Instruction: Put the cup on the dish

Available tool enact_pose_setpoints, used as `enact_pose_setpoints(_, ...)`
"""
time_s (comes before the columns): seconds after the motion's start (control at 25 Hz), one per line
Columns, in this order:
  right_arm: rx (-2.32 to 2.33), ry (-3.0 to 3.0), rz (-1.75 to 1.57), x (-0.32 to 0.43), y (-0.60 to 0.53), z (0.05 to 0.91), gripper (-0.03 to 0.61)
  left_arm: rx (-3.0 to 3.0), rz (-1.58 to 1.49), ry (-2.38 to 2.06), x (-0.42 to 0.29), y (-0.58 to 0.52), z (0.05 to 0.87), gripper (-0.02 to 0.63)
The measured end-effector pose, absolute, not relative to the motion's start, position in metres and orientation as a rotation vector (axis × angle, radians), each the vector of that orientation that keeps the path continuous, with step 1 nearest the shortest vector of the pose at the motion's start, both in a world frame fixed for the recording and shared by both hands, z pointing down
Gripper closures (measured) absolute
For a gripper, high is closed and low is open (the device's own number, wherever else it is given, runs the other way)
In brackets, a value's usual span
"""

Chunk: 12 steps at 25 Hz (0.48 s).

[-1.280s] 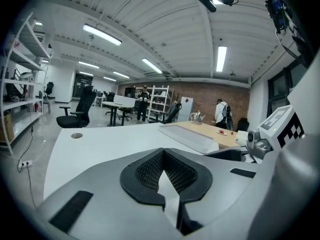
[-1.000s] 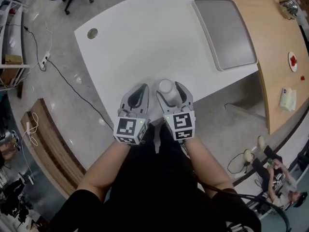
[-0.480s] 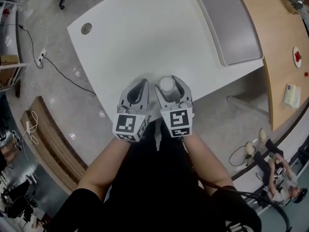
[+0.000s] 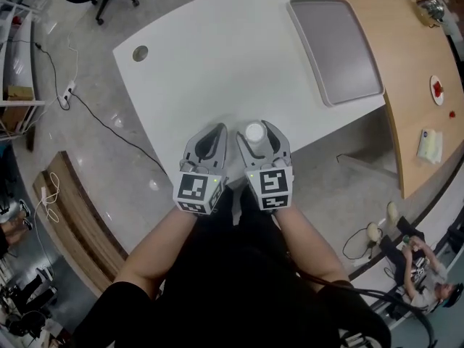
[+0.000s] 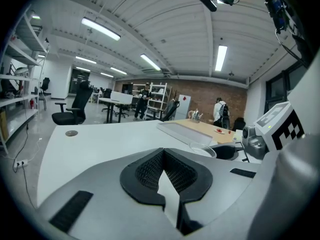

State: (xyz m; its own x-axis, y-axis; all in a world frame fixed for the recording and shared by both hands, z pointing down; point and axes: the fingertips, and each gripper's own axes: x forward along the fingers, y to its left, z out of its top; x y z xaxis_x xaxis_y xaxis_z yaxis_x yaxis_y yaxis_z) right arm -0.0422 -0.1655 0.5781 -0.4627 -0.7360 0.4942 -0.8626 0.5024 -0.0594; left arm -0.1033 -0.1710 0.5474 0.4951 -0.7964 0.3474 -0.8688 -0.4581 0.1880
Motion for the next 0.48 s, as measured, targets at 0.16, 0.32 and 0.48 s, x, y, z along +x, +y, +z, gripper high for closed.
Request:
enact_pose_setpoints(0.16,1.351,-2.348,0.406,-0.036,-0.162,0.535,0.321,2.454,0.275,-1.399,-0.097,-0.166,0.51,0.606)
enact_pose_setpoints(0.32,1.379,-2.36,0.366,-0.023,-0.158,0.492,0.321,2.516,0.229,-1.392,-0.082,-0.162,0.471,0.606)
enact_pose_setpoints(0.48,1.408,-2.36,0.359,-0.008,-0.144,0.459,0.321,2.567,0.189,-1.355,-0.063,-0.149,0.441,0.606)
